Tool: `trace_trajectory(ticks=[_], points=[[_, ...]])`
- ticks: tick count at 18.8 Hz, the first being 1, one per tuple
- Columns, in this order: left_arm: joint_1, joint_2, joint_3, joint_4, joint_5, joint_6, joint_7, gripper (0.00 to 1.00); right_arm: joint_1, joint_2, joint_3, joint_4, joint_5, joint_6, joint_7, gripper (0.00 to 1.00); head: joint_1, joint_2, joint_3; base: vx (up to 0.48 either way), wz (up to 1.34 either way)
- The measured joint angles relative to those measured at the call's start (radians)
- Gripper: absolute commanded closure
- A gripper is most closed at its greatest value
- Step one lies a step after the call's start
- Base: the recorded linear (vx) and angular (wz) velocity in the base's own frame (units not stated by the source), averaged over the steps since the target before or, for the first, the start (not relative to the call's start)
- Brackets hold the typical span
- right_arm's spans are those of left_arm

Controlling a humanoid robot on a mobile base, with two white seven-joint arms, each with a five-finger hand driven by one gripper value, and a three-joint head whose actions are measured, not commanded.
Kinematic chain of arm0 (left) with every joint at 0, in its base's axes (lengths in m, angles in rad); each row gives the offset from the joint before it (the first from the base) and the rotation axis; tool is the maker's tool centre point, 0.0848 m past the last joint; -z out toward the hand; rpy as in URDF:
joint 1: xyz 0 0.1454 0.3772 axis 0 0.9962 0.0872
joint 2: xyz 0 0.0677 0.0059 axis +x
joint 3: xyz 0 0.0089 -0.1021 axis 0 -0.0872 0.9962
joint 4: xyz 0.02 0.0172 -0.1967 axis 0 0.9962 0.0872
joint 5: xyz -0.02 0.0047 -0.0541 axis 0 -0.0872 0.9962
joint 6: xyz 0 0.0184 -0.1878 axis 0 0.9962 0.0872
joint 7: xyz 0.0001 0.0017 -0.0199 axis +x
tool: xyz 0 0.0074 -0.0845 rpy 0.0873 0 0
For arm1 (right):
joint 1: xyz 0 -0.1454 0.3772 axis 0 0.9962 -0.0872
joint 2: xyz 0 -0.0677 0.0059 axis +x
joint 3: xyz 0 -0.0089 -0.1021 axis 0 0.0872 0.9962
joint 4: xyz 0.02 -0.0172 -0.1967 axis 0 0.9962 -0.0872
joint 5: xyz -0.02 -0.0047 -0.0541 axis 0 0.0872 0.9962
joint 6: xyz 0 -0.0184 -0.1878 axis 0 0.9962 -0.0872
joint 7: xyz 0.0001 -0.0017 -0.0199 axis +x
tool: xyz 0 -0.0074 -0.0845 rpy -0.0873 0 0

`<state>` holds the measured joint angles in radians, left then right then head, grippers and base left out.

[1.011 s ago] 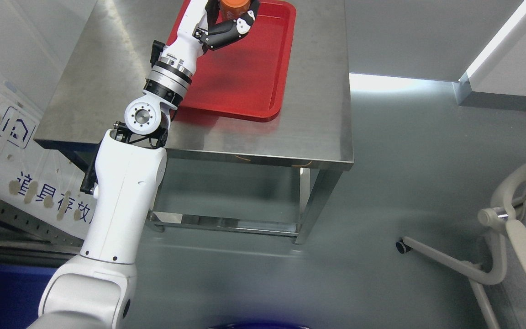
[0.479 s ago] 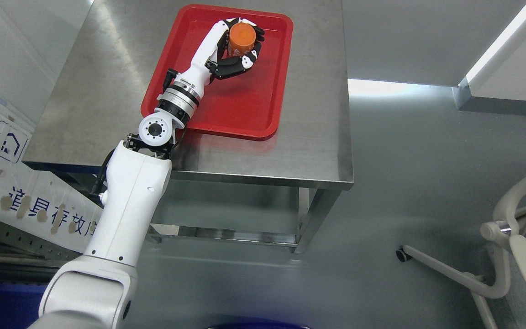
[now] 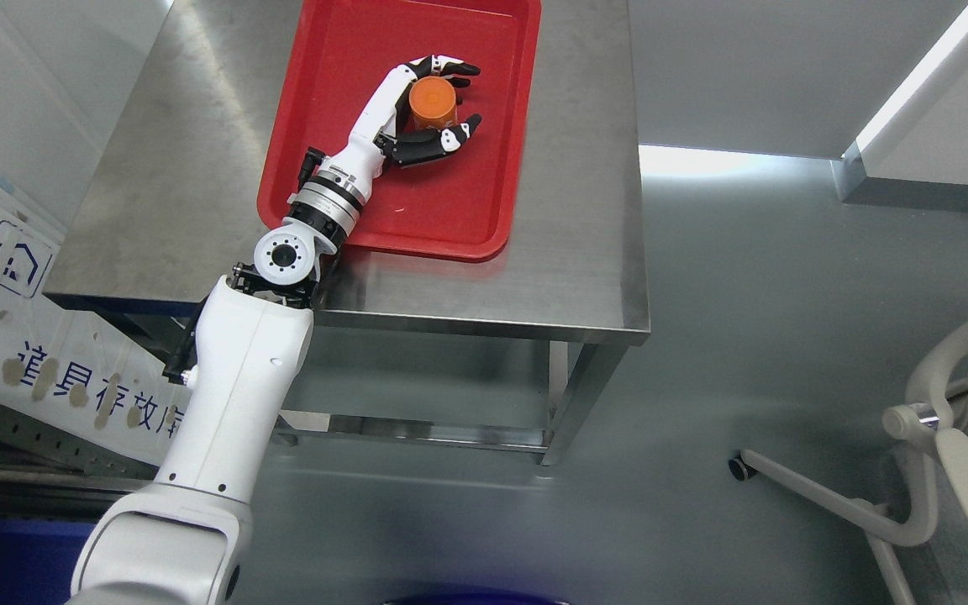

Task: Grab orange capacitor from left shelf to right desk
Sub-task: 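Lower the capacitor with the left hand onto the red tray, then open the left hand and release the capacitor upright on the tray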

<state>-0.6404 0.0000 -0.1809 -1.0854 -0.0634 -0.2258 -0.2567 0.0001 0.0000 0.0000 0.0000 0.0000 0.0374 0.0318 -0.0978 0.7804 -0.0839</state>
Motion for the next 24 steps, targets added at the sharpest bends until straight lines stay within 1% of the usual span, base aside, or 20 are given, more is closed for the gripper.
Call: trace_trajectory(ticks=[2,5,9,14,15,20,22,24], points=[[0.001,0.000,0.001,-0.006,0.000,0.009,0.000,0.15,0.000,0.000,0.000,0.000,0.000,0.000,0.000,0.00,0.0000,0.000,0.000,0.000,0.00],[0.002,0.000,0.004,-0.028,0.000,0.016,0.005,0.14,0.000,0.000,0.000,0.000,0.000,0.000,0.000,0.00,0.0000,0.000,0.000,0.000,0.00],[-0.023,0.000,0.009,-0.072,0.000,0.017,0.021,0.09,0.000,0.000,0.000,0.000,0.000,0.000,0.000,0.00,0.0000,0.000,0.000,0.000,0.00],[-0.081,0.000,0.009,-0.129,0.002,0.020,0.056,0.01,0.000,0.000,0.000,0.000,0.000,0.000,0.000,0.00,0.0000,0.000,0.000,0.000,0.00],[-0.087,0.000,0.009,-0.143,0.002,0.032,0.058,0.01,0.000,0.000,0.000,0.000,0.000,0.000,0.000,0.00,0.0000,0.000,0.000,0.000,0.00],[-0.094,0.000,0.022,-0.229,0.003,0.174,0.061,0.00,0.000,0.000,0.000,0.000,0.000,0.000,0.000,0.00,0.0000,0.000,0.000,0.000,0.00],[-0.075,0.000,0.035,-0.263,0.003,0.217,0.060,0.00,0.000,0.000,0.000,0.000,0.000,0.000,0.000,0.00,0.0000,0.000,0.000,0.000,0.00],[-0.035,0.000,0.051,-0.295,0.003,0.238,0.057,0.00,0.000,0.000,0.000,0.000,0.000,0.000,0.000,0.00,0.0000,0.000,0.000,0.000,0.00]])
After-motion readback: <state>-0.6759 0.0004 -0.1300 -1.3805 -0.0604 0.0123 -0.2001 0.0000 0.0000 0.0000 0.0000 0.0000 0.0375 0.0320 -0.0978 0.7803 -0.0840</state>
